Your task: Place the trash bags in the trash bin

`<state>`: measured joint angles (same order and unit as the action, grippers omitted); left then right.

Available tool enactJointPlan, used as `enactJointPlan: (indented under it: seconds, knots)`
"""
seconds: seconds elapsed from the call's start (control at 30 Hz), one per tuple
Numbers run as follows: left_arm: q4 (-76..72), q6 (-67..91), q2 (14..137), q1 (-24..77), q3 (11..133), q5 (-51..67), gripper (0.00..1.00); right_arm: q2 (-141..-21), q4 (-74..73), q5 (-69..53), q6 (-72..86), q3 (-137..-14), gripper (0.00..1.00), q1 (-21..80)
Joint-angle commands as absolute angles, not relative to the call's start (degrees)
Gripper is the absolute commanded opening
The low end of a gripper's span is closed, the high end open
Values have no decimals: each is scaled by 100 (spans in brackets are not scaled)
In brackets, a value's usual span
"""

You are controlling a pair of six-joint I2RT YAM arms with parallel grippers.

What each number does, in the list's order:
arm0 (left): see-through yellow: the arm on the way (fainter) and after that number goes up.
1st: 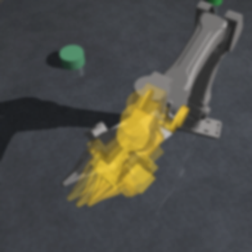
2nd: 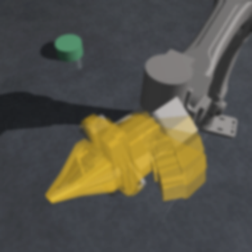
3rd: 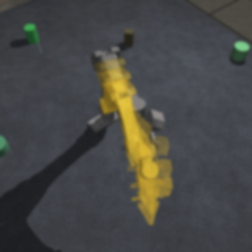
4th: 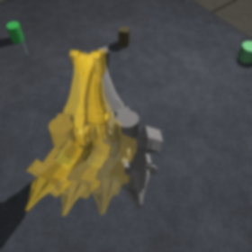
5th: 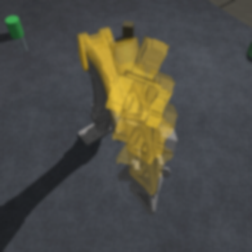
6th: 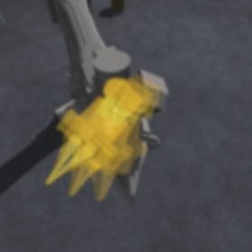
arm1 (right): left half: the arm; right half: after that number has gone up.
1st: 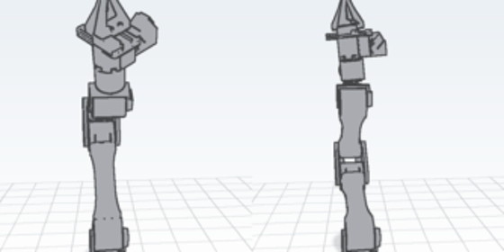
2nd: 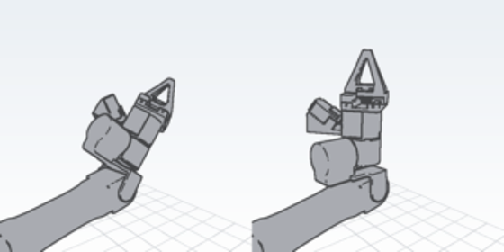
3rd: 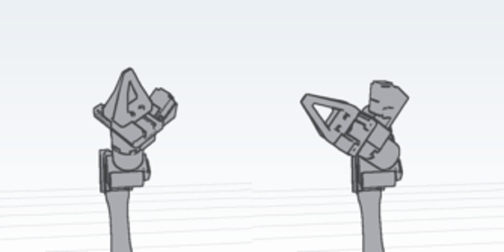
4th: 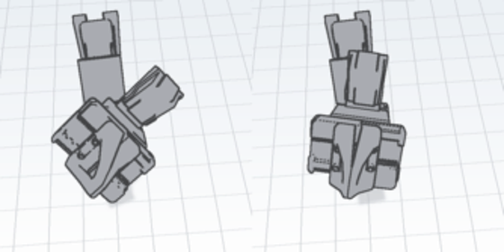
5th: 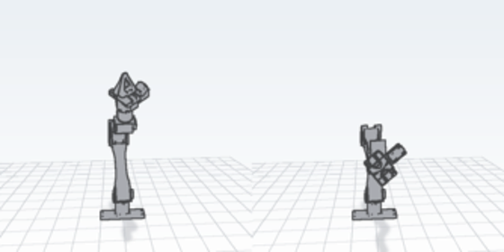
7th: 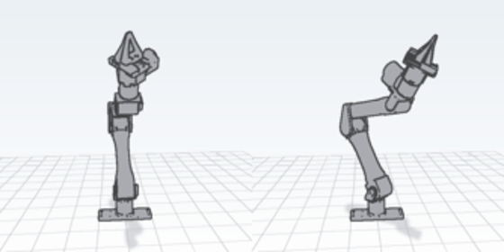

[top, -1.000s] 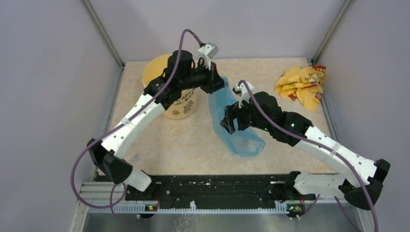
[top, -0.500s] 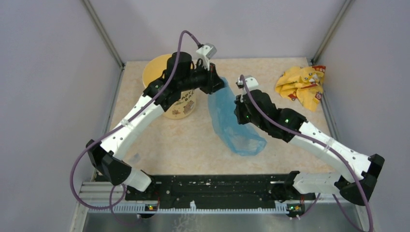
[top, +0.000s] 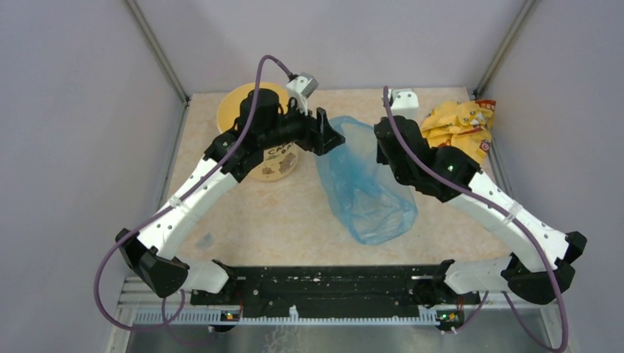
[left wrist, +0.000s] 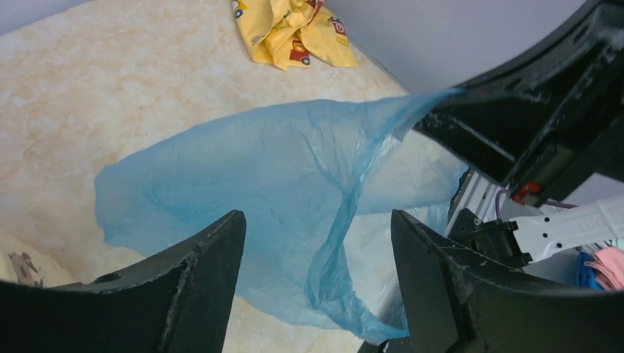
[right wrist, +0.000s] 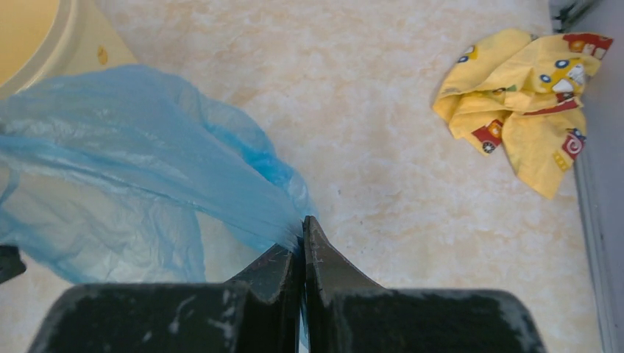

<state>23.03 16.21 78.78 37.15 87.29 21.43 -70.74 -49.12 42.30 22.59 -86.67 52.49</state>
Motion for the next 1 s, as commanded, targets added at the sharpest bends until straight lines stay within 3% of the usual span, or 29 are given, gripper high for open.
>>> enactJointPlan:
  seconds: [0.0,0.27,0.43,0.63,0.97]
  knots:
    - [2030,1511,7411,3727,8494,1932,81,-7241,-5120,4910,2032,-9263,0,5274]
    - [2210,1255,6951,3711,8188,768,91,-7585,-5474,5143,1846,-9893,0,5109]
    - [2491,1178,7066,3564,8255,-188,92,-7590,-5534,4878,1770,-10078,0,4864]
    - [2904,1243,7890,2965,8764,-354,80,-7595,-5821,4930,1673,-10447,0,4798]
    - [3490,977,9191,2859,9748,-861,65,-7457,-6120,4851,1560,-10670,0,4763]
